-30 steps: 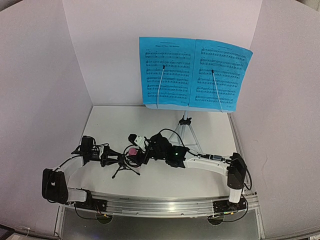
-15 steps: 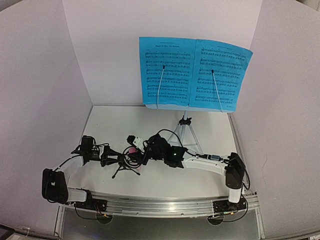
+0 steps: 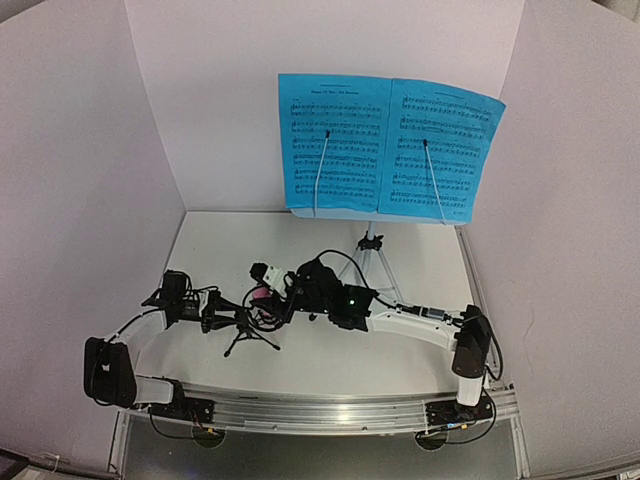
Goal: Pack up the instrument practice props
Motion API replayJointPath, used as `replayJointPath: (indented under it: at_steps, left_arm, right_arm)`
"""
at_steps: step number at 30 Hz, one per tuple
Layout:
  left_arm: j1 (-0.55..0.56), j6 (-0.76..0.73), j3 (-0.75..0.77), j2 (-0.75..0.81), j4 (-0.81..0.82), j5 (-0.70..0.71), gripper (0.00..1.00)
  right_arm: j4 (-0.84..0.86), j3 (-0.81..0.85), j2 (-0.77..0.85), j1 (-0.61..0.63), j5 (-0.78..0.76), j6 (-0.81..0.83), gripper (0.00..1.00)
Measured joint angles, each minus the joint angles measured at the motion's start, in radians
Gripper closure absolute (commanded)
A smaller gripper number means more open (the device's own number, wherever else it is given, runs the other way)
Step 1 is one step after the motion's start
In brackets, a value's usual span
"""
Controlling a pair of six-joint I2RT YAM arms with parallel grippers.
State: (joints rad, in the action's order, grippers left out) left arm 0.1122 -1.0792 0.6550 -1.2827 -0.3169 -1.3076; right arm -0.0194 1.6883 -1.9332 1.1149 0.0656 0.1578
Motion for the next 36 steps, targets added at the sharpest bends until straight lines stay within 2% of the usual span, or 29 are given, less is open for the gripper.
replayJointPath:
  at_steps: [14,24,36]
  left_arm:
    - [0.000,-0.021,0.020,0.000,-0.047,0.023,1.00]
    - [0.000,0.019,0.031,0.000,-0.041,0.046,1.00]
    - [-0.050,0.228,0.107,-0.104,0.180,0.169,1.00]
  right_arm:
    - [-0.008,0.084,0.159,0.000,0.000,-0.002,1.00]
    - [0.006,0.113,0.277,-0.011,-0.099,-0.026,1.00]
    - [-0.025,0.027,0.428,-0.012,-0.118,-0.163,1.00]
